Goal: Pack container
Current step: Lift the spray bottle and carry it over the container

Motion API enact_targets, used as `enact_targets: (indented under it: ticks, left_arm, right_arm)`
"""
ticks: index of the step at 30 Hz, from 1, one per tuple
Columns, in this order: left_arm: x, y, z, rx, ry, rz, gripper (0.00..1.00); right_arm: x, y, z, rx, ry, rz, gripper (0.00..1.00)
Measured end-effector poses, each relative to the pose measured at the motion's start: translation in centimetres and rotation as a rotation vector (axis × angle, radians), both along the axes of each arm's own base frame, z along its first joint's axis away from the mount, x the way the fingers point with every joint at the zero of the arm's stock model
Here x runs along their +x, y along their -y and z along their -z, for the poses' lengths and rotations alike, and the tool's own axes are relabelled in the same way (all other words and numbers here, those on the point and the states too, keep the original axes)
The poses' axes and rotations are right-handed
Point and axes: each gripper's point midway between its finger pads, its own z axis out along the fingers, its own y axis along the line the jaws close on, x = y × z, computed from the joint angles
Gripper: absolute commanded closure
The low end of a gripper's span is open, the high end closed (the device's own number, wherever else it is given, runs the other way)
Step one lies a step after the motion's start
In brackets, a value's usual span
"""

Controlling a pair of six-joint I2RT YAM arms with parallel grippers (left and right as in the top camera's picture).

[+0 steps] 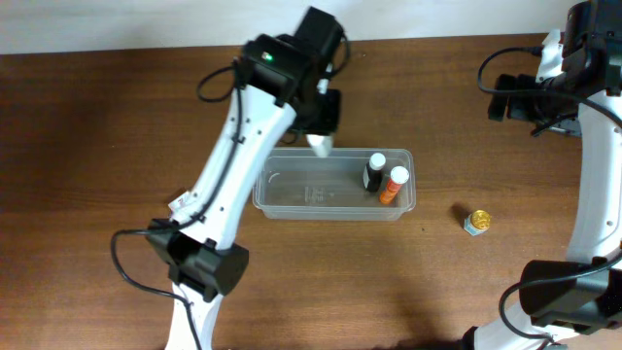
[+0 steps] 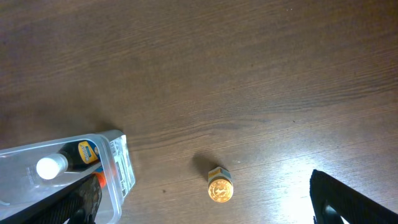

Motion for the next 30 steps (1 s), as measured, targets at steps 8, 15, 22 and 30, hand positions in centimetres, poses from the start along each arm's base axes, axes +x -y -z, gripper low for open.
enact_targets:
  ticks: [8,15,22,30]
  left_arm:
    - [-1.5,3.8,0.5,-0.037,0.0,-0.013,0.96]
    - [-1.3,4.0,3.0,-0.021,-0.04,-0.05,0.95]
    - [-1.3,4.0,5.8,0.007,-0.076,-0.063,0.95]
    - [-1.3,4.7,9.0,-0.013,-0.119,-0.082,0.95]
  right_arm:
    - [0.0,0.0,0.0,0.0,0.0,0.0,0.02]
    - [0.0,0.0,0.0,0.0,0.0,0.0,0.02]
    - [0.0,0.0,0.0,0.0,0.0,0.0,0.01]
    - [0.0,0.0,0.0,0.0,0.0,0.0,0.02]
